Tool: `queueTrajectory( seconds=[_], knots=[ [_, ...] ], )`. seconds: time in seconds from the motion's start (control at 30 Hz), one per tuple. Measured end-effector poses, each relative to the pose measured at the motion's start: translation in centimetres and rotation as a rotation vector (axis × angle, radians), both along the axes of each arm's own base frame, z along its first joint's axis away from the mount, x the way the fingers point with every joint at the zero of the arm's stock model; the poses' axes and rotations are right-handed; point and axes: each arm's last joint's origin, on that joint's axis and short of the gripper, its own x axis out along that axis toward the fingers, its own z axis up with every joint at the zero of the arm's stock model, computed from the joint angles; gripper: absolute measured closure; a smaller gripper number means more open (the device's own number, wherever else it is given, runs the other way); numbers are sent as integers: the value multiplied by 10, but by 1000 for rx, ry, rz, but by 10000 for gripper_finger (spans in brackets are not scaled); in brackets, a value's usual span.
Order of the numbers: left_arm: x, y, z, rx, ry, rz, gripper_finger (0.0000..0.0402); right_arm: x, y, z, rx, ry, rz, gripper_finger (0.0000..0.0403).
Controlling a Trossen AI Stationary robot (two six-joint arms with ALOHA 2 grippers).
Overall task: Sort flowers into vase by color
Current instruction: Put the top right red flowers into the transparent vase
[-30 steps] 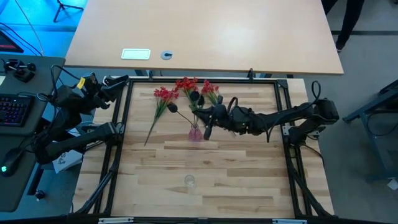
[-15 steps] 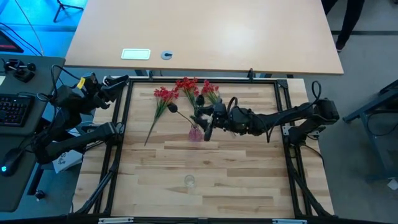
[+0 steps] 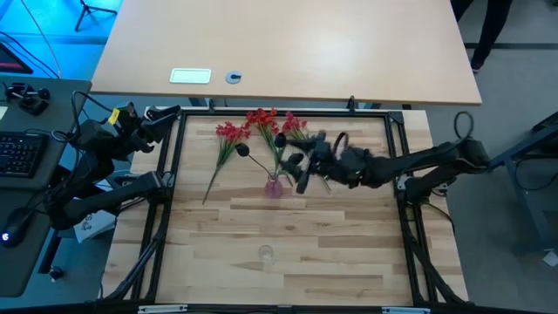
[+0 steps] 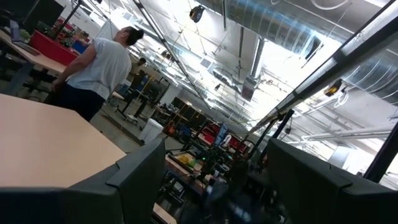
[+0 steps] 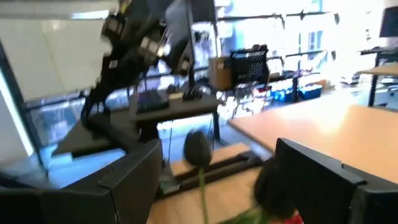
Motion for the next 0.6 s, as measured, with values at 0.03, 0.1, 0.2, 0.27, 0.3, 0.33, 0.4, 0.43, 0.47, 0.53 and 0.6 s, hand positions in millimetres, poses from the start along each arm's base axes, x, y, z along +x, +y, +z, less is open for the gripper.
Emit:
queueTrajectory(
  seconds=[0.03,0.1,0.2,0.27,0.3,0.33,0.4,0.43,0.47,0.53,0.6],
  knots=[
    [0,0,0,3,1,1,131,-5,-2,7,3,-20,-6,94],
    [0,0,0,4,2,2,131,-16,-5,20,4,-61,-12,94],
    [0,0,0,4,2,1,131,-34,-5,38,-29,-97,-9,94],
    [0,0,0,4,2,1,131,-47,-2,44,-34,-71,6,94],
    [0,0,0,3,2,1,131,-53,-1,45,-30,-37,10,94],
    [0,0,0,3,2,1,131,-60,0,45,-7,-1,8,94],
    [0,0,0,3,3,1,131,-75,2,41,62,90,-10,94],
    [0,0,0,3,3,1,131,-82,3,38,102,128,-24,94],
    [0,0,0,3,2,1,131,-90,5,35,144,169,-40,94],
    [0,0,0,3,2,2,131,-103,8,27,219,261,-59,94],
    [0,0,0,2,2,6,131,-114,13,15,292,360,-84,94]
  ],
)
